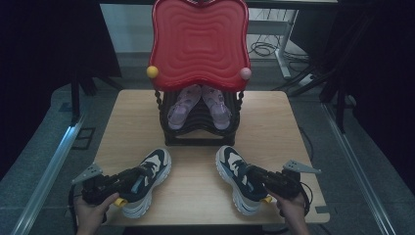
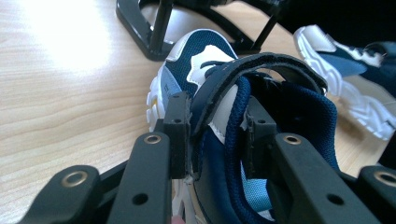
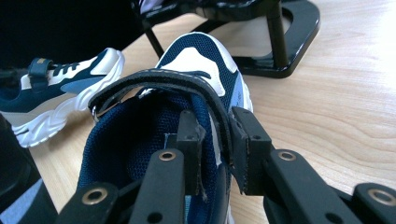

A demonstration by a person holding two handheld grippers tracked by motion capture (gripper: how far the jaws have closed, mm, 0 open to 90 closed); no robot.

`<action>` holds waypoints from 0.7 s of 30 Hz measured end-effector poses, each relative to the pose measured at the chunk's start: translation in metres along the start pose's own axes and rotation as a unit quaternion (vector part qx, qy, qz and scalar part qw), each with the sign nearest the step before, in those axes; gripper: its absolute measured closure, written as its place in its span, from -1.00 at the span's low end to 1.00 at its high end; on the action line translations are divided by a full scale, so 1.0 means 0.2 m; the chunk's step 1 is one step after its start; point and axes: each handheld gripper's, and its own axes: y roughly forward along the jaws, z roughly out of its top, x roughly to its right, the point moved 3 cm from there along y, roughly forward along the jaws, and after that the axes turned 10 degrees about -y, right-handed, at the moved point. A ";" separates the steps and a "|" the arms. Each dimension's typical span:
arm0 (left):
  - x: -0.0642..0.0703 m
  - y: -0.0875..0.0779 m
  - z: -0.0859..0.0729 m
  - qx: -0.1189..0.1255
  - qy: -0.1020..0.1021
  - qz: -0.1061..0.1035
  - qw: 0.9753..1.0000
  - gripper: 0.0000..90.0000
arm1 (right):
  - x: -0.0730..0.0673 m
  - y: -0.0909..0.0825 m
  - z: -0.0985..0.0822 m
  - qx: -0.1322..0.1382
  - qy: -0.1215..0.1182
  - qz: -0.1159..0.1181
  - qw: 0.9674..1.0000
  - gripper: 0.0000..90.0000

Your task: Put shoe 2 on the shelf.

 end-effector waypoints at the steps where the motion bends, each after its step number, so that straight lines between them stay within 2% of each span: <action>1: 0.00 -0.01 0.00 0.003 -0.002 -0.004 1.000 0.53 | 0.01 -0.01 0.00 0.006 0.002 0.000 1.000 0.65; 6: -0.01 -0.03 0.01 0.015 -0.016 -0.015 1.000 0.53 | 0.04 -0.05 0.00 0.047 0.023 0.004 0.999 0.65; 11: -0.02 -0.04 0.03 0.030 -0.032 -0.026 0.999 0.53 | 0.05 -0.08 -0.01 0.067 0.030 -0.002 0.997 0.65; 17: -0.03 -0.07 0.05 0.047 -0.038 -0.031 0.998 0.53 | 0.07 -0.11 -0.01 0.088 0.046 -0.011 0.995 0.65; 21: -0.05 -0.08 0.06 0.056 -0.051 -0.034 0.997 0.53 | 0.09 -0.13 -0.01 0.097 0.045 -0.015 0.994 0.66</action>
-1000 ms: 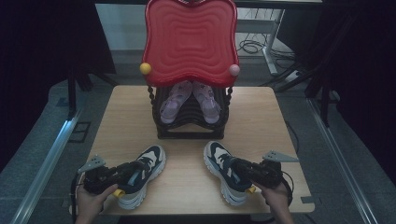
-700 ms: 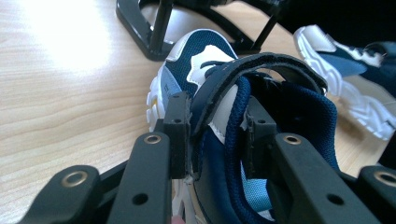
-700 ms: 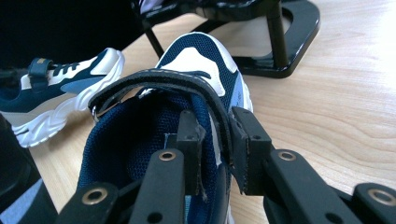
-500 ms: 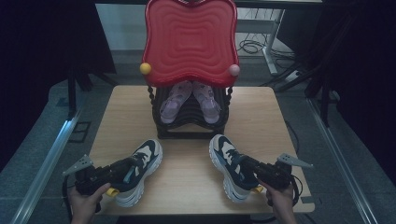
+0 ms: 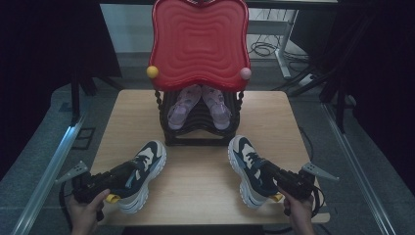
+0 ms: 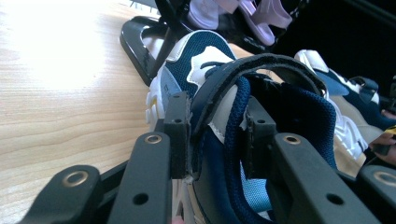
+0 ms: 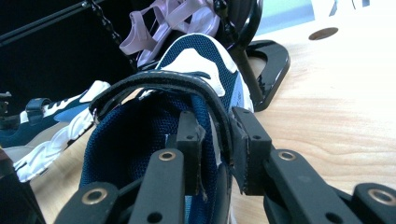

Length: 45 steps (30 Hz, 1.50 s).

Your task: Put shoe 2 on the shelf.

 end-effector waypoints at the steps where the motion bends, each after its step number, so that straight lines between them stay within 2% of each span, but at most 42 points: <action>1: -0.01 -0.01 0.00 0.003 -0.003 -0.001 1.000 0.53 | 0.01 0.00 0.00 0.004 -0.001 -0.001 1.000 0.66; 3: -0.01 -0.02 0.01 0.010 -0.009 -0.004 1.000 0.53 | 0.02 0.00 0.01 0.014 0.002 -0.001 1.000 0.66; 4: -0.02 -0.02 0.02 0.013 -0.011 -0.005 1.000 0.53 | 0.03 0.00 0.01 0.020 0.010 0.000 1.000 0.66; 11: -0.03 -0.06 0.06 0.035 -0.023 -0.011 0.999 0.53 | 0.05 -0.01 0.02 0.037 0.016 -0.011 0.999 0.66; 17: -0.03 -0.07 0.10 0.043 -0.019 -0.012 0.999 0.53 | 0.07 0.00 0.05 0.058 0.022 -0.024 0.998 0.66; 22: -0.02 -0.06 0.13 0.047 -0.015 -0.010 0.999 0.53 | 0.08 0.01 0.08 0.073 0.034 -0.024 0.996 0.65; 32: -0.02 -0.03 0.18 0.058 -0.017 -0.012 0.998 0.53 | 0.09 0.02 0.13 0.092 0.034 -0.043 0.994 0.65; 45: -0.01 -0.05 0.31 0.099 -0.014 -0.013 0.995 0.53 | 0.09 0.05 0.24 0.119 0.036 -0.042 0.991 0.65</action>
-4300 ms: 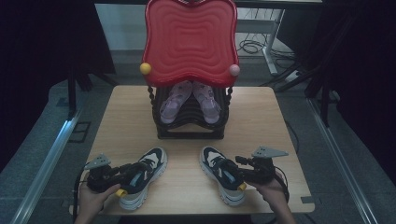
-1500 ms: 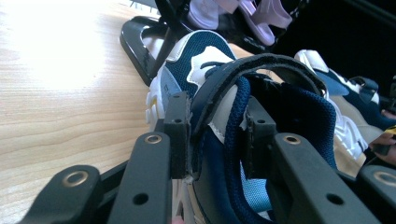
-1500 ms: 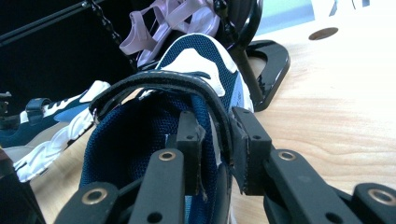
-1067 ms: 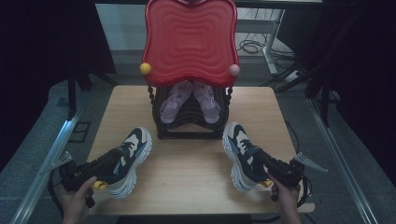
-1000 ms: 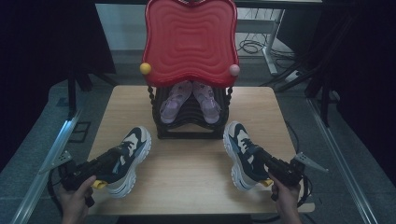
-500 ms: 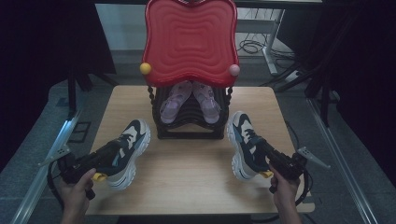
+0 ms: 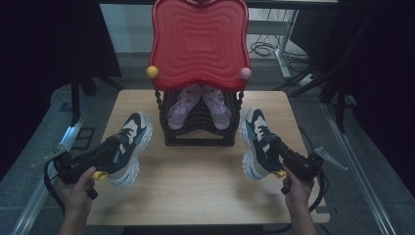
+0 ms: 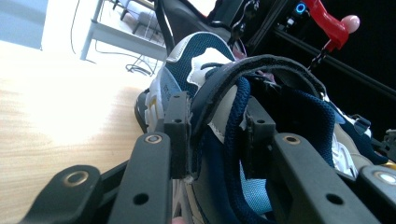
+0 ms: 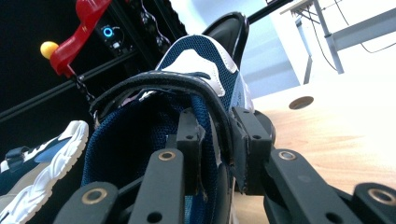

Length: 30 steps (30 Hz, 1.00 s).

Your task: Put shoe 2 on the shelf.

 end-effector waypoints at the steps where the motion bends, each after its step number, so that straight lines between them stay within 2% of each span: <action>1: 0.00 0.01 0.01 0.002 0.000 0.000 1.000 0.53 | 0.00 0.01 0.01 0.004 0.002 -0.002 1.000 0.65; 6: 0.01 0.02 0.03 0.002 0.001 -0.004 1.000 0.53 | 0.00 0.02 0.04 0.011 0.006 -0.003 1.000 0.65; 10: 0.02 0.04 0.06 0.004 0.002 -0.006 1.000 0.53 | 0.00 0.03 0.07 0.012 -0.002 -0.005 1.000 0.65; 24: 0.00 0.07 0.12 0.022 -0.009 -0.010 1.000 0.53 | 0.01 0.05 0.14 0.033 0.010 -0.004 0.999 0.65; 30: 0.02 0.09 0.17 0.028 -0.001 -0.010 1.000 0.53 | 0.00 0.05 0.19 0.040 0.010 -0.002 0.999 0.65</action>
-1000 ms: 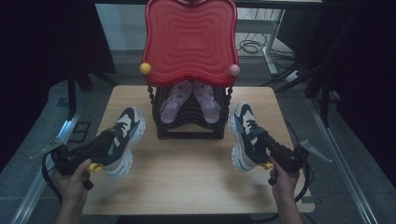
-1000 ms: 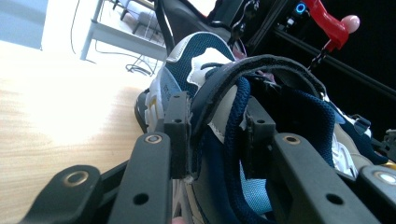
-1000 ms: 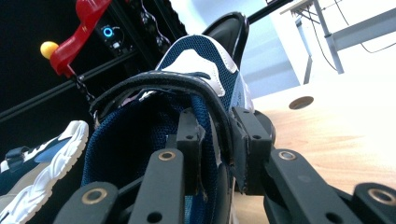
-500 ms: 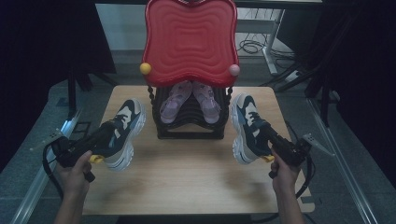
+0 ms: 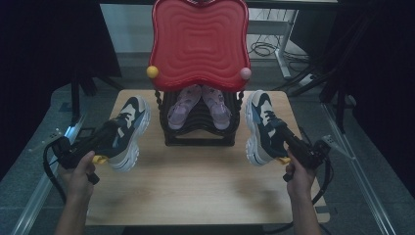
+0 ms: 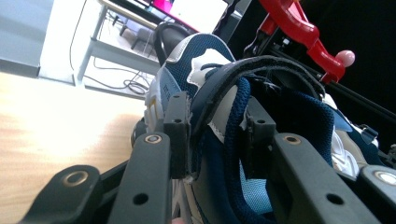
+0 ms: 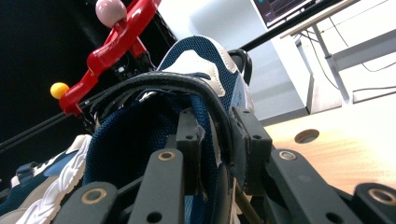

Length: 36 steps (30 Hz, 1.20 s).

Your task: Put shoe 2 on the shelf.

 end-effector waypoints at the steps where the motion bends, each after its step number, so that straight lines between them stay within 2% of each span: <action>1: 0.00 0.00 0.01 0.002 0.000 -0.001 1.000 0.53 | 0.00 0.00 0.02 0.004 -0.003 0.000 1.000 0.65; 6: 0.01 0.03 0.06 0.011 -0.011 -0.010 1.000 0.53 | -0.01 0.02 0.07 0.009 -0.003 0.003 1.000 0.65; 11: 0.02 0.05 0.11 0.024 -0.009 -0.012 1.000 0.53 | -0.01 0.04 0.11 0.012 -0.005 0.001 1.000 0.65; 17: 0.05 0.07 0.17 0.039 -0.008 -0.020 0.999 0.53 | 0.00 0.07 0.18 0.030 0.009 0.002 0.999 0.65; 25: 0.07 0.09 0.25 0.052 -0.008 -0.019 0.998 0.53 | 0.01 0.10 0.22 0.031 0.006 -0.001 0.999 0.65; 31: 0.07 0.10 0.31 0.061 -0.017 -0.024 0.998 0.53 | 0.01 0.12 0.27 0.032 0.005 -0.005 0.999 0.64; 36: 0.08 0.11 0.35 0.064 -0.014 -0.021 0.998 0.53 | 0.01 0.14 0.33 0.029 0.000 -0.008 1.000 0.64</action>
